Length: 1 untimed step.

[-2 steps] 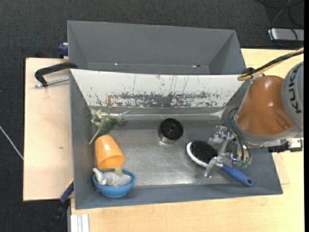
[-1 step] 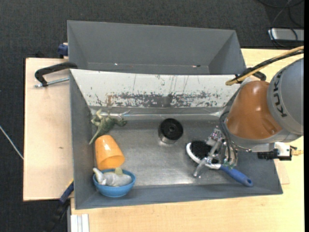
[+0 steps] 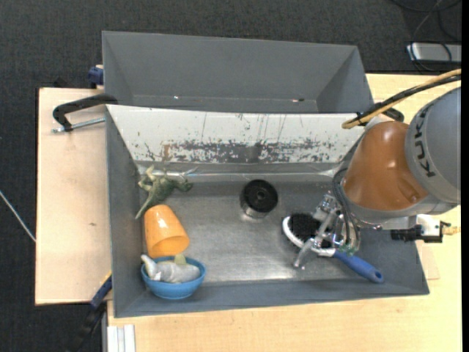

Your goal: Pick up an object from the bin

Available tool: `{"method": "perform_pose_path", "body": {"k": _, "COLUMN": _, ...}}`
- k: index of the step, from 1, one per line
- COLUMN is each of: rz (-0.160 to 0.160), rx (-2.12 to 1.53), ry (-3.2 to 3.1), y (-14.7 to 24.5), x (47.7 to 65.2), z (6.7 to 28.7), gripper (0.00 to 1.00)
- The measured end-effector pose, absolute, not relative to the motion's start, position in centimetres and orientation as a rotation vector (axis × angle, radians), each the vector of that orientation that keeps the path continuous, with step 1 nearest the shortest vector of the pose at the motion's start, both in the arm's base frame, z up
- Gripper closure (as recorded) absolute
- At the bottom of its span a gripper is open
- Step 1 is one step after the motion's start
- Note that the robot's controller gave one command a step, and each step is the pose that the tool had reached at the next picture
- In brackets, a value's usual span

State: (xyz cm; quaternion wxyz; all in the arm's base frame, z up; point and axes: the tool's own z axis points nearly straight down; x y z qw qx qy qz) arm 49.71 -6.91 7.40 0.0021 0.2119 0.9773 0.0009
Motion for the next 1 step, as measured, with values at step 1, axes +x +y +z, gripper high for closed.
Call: {"method": "perform_pose_path", "body": {"k": 1, "rz": 0.003, "rx": 0.666, "ry": 3.063, "y": -6.9, "x": 49.81, "z": 7.48, "gripper": 1.0}}
